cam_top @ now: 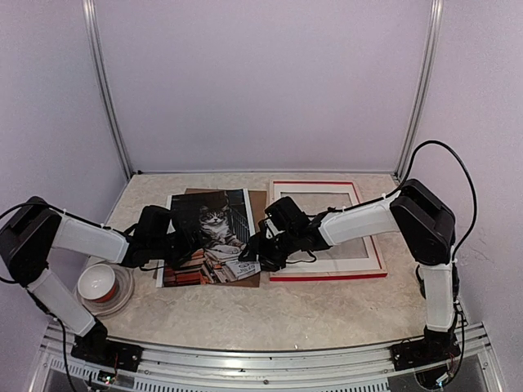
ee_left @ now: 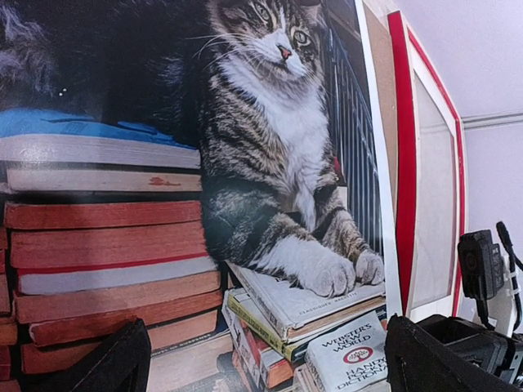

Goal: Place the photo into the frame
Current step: Pick up the photo from the backboard, then turn over the photo.

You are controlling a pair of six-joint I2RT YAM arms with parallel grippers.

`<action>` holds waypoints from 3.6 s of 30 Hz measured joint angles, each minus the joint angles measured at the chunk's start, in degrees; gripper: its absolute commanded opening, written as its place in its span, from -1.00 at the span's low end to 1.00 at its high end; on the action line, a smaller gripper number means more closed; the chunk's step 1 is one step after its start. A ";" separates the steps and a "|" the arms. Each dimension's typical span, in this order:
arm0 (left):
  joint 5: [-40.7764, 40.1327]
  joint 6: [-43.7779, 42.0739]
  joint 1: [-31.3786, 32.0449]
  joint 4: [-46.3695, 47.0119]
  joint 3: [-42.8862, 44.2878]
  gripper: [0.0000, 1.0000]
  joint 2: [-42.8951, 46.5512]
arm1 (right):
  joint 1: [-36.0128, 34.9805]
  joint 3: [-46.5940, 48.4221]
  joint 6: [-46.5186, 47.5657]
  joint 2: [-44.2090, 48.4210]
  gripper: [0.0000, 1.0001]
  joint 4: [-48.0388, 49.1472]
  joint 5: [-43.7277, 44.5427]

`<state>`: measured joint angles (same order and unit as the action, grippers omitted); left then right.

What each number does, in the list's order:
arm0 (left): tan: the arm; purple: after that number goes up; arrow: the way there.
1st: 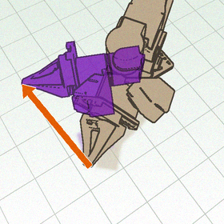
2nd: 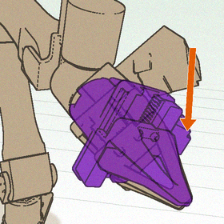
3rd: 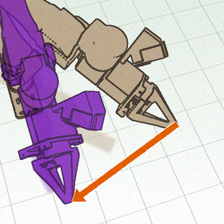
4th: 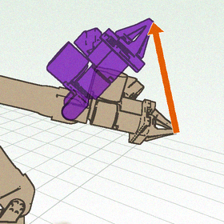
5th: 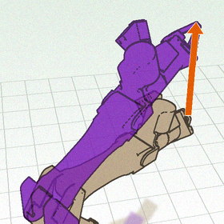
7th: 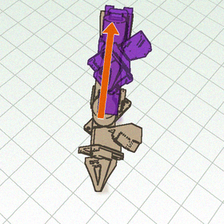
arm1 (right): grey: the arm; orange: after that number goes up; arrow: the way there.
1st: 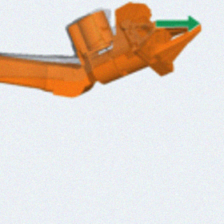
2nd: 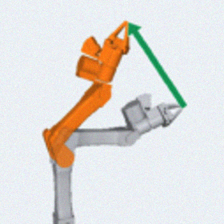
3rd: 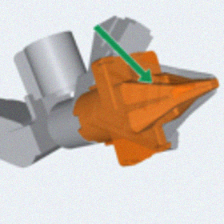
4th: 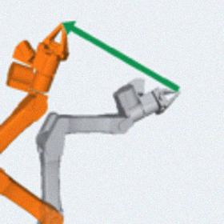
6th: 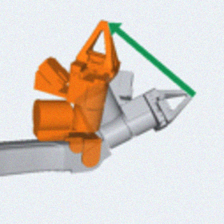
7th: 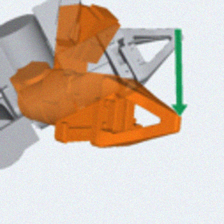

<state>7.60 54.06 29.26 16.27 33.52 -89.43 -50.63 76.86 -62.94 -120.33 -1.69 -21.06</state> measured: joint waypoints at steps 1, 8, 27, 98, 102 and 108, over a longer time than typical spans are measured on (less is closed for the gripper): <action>0.00 0.00 0.00 0.02 0.00 0.98 0.00 | 0.11 -0.50 -0.13 0.00 -0.34 0.83 -0.26; 0.15 -0.02 -0.02 -0.70 0.00 0.98 0.52 | 1.05 -5.22 -1.95 0.81 -0.98 6.73 -2.40; -0.42 -0.42 -0.20 -6.03 1.40 0.98 6.82 | 4.39 -3.28 3.61 6.34 -1.00 2.67 -3.50; 2.73 8.46 2.89 5.38 21.73 0.98 -14.12 | -2.01 45.81 46.56 -2.51 -0.83 -68.11 26.77; 3.15 9.18 2.38 7.37 21.29 0.98 -15.47 | -3.69 41.88 46.58 -2.91 -0.83 -65.81 25.11; 5.27 10.27 2.45 10.80 21.29 0.98 -18.91 | -5.27 39.17 46.36 -3.87 -0.83 -63.12 23.45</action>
<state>12.86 64.34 31.70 27.07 54.81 -108.33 -55.90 116.03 -16.58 -124.20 -64.82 2.39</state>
